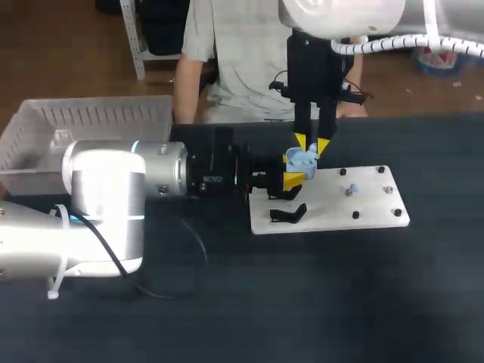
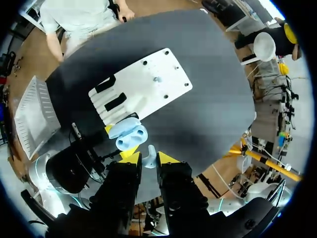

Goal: Pick up each earbud case from the left stands, insert the matching earbuds, close the lid, and place the case in the box.

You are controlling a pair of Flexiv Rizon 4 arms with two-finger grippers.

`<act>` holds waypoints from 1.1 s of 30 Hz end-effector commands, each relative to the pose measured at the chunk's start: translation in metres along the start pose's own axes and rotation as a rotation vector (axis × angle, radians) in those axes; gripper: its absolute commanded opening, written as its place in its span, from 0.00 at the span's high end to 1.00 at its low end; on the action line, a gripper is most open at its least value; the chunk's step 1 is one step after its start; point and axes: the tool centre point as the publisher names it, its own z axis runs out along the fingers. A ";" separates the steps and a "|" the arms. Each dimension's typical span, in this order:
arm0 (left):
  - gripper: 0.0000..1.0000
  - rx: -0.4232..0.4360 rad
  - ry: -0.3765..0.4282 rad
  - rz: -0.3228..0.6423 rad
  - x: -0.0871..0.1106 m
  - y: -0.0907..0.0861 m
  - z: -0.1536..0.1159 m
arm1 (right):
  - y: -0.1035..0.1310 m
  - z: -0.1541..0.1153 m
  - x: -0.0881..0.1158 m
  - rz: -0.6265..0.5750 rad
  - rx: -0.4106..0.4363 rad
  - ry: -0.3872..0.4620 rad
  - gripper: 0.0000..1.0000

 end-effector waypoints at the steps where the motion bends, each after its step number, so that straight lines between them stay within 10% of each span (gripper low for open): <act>1: 1.00 0.002 0.001 -0.001 0.000 0.001 0.001 | 0.001 0.004 0.008 -0.002 -0.011 -0.024 1.00; 33: 1.00 0.002 0.001 -0.001 0.000 0.001 0.001 | 0.014 0.012 -0.009 0.017 -0.050 -0.050 1.00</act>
